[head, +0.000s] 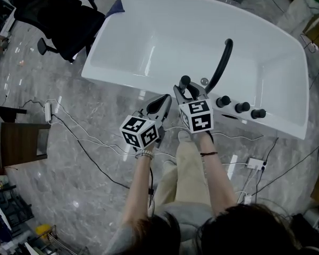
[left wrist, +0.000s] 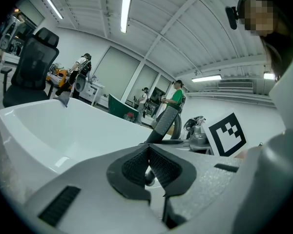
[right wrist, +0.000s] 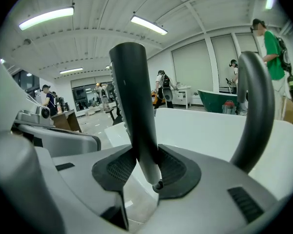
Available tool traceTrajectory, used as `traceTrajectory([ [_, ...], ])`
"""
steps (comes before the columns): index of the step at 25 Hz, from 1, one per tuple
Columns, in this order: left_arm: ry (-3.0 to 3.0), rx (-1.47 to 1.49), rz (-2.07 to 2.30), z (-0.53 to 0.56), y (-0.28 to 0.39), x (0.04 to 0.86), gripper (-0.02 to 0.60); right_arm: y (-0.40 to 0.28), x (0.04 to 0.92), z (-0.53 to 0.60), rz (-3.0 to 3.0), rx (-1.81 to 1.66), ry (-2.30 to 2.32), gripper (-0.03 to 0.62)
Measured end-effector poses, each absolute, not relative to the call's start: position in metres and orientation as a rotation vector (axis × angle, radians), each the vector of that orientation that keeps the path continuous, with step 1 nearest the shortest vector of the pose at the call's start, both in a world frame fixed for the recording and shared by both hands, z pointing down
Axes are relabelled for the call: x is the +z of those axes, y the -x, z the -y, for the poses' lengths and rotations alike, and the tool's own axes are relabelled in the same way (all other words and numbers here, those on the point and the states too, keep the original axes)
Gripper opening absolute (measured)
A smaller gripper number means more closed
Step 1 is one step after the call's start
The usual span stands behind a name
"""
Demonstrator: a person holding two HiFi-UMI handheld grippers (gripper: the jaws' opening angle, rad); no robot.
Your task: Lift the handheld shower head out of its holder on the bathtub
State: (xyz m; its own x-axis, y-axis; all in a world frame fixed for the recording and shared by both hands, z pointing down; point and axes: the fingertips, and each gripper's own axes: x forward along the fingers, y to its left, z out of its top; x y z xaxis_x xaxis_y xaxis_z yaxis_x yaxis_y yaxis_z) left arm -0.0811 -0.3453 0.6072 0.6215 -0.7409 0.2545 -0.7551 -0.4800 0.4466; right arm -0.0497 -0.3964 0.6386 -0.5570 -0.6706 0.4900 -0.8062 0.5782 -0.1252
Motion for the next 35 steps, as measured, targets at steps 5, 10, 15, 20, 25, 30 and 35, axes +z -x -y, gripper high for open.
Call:
traceTrajectory([
  [5,-2.35,0.012,1.164,0.342,0.077,0.581,0.005,0.043,0.612,0.391,2.426,0.484,-1.239,0.135],
  [10,-2.369,-0.035,1.16,0.338,0.07,0.561,0.005,0.031,0.585,0.384,2.443,0.452,-1.284,0.135],
  [15,-2.39,-0.07,1.154,0.328,0.063,0.536,0.005,0.019,0.555,0.375,2.452,0.43,-1.329,0.133],
  [20,-2.419,-0.086,1.159,0.321,0.062,0.511,0.005,0.015,0.521,0.367,2.483,0.397,-1.364,0.133],
  [25,-2.47,-0.081,1.159,0.308,0.061,0.483,0.005,0.009,0.488,0.355,2.508,0.344,-1.382,0.133],
  [30,-2.521,-0.093,1.169,0.292,0.057,0.455,0.005,0.0,0.463,0.337,2.531,0.3,-1.399,0.133],
  [35,-2.568,-0.119,1.174,0.28,0.055,0.428,0.005,0.0,0.44,0.322,2.559,0.261,-1.402,0.133],
])
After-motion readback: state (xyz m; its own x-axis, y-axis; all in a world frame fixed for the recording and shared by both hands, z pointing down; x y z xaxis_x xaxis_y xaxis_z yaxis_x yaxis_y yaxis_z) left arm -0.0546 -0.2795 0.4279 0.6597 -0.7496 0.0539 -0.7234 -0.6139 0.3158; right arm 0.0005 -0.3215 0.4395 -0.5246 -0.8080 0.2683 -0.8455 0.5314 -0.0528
